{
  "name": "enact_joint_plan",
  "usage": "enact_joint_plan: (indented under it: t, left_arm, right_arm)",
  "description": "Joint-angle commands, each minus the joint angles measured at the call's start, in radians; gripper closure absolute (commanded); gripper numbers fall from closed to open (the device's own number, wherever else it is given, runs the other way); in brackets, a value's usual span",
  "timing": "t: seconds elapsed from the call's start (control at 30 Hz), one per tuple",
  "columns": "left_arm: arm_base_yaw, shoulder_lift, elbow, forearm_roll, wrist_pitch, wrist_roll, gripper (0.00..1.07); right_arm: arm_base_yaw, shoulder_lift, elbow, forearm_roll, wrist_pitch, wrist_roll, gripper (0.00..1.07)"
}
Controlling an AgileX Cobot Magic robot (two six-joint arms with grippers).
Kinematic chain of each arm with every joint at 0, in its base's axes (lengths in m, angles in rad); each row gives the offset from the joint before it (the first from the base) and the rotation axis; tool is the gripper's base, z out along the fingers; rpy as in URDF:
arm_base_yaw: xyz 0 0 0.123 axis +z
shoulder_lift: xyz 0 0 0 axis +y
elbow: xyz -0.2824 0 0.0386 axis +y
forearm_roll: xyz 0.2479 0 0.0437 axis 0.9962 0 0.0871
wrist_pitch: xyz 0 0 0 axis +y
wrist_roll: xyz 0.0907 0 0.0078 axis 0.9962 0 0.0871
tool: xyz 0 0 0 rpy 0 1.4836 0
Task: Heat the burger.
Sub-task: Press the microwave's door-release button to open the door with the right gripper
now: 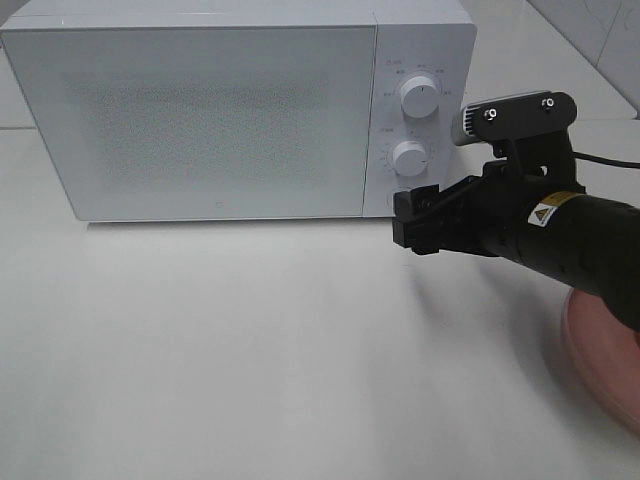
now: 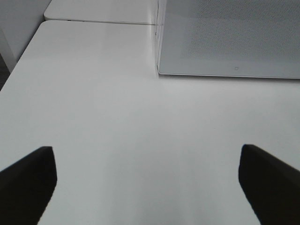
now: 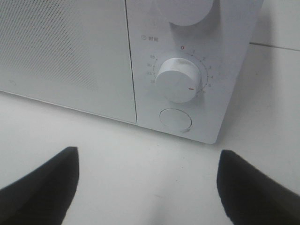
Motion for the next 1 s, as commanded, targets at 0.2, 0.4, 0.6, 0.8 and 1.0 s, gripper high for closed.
enact_joint_plan:
  t: [0.2, 0.4, 0.6, 0.8, 1.0]
  left_arm:
    - [0.004, -0.003, 0.002, -0.006, -0.001, 0.0, 0.08]
    - [0.004, -0.003, 0.002, -0.005, -0.001, -0.001, 0.08]
    - [0.004, -0.003, 0.002, -0.005, -0.001, -0.001, 0.08]
    - [0.004, -0.003, 0.002, -0.005, -0.001, -0.001, 0.08]
    - [0.004, -0.003, 0.002, -0.005, -0.001, -0.001, 0.09]
  right_arm:
    - [0.075, 0.051, 0.002, 0.23, -0.11, -0.132, 0.31]
    - [0.131, 0.085, 0.002, 0.336, -0.157, -0.15, 0.31]
    - [0.14, 0.094, 0.002, 0.376, -0.18, -0.122, 0.33]
    - [0.14, 0.094, 0.002, 0.412, -0.18, 0.107, 0.5]
    - [0.14, 0.094, 0.002, 0.412, -0.176, 0.35, 0.69]
